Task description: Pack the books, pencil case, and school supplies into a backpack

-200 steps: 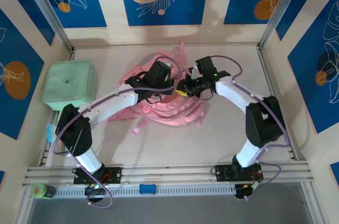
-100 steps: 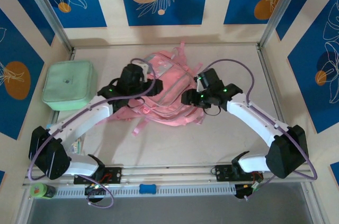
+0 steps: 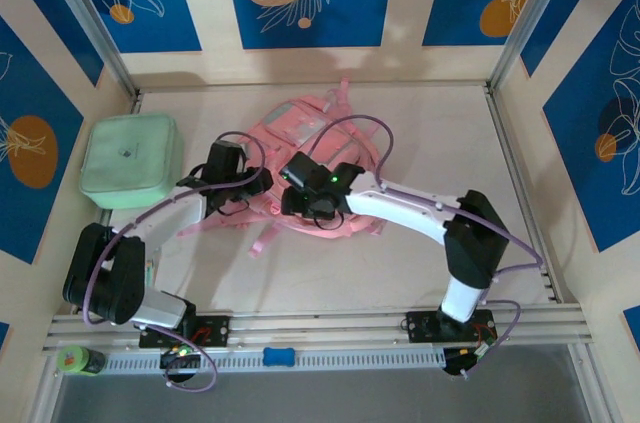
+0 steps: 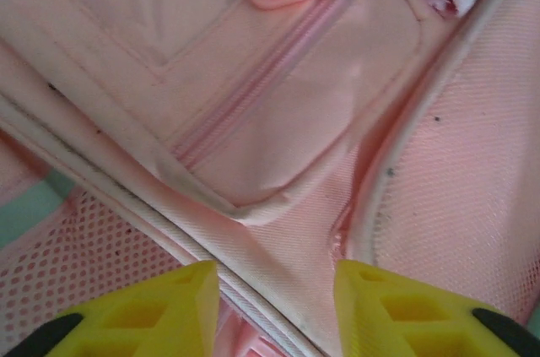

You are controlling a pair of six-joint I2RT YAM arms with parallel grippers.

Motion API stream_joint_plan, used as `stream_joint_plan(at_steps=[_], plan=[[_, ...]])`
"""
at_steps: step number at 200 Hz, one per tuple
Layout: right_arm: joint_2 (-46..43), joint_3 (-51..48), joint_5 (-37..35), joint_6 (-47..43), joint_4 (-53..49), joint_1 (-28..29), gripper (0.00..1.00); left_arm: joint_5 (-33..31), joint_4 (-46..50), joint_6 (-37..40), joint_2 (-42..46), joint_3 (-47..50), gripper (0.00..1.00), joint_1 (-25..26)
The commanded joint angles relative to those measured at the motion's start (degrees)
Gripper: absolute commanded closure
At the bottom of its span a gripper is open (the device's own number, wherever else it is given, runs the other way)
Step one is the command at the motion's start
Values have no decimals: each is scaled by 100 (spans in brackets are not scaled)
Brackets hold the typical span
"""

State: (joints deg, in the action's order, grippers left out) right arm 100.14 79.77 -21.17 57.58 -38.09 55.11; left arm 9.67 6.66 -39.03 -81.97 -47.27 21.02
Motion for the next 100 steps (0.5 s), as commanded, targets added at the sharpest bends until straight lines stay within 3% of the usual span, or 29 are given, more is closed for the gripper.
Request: stream_joint_plan(at_steps=[1,26,45,68,100], plan=[[379,284,-531,770,179,34,34,274,-738,-482,-97,203,66,-182],[675,440,-834,1252,224,11,35,251,-1186,-643,-156,437,68,-212],[880,416,-973,1548,455,8,37,321,-1154,-780,-414,381,78,-209],[1157,672,-1268,1853,197,40,43,300,-1789,-1034,-476,751,77,-212],[1313,974,-1806,2262,-268,155,40,344,-1710,-1013,-679,786,78,-200]])
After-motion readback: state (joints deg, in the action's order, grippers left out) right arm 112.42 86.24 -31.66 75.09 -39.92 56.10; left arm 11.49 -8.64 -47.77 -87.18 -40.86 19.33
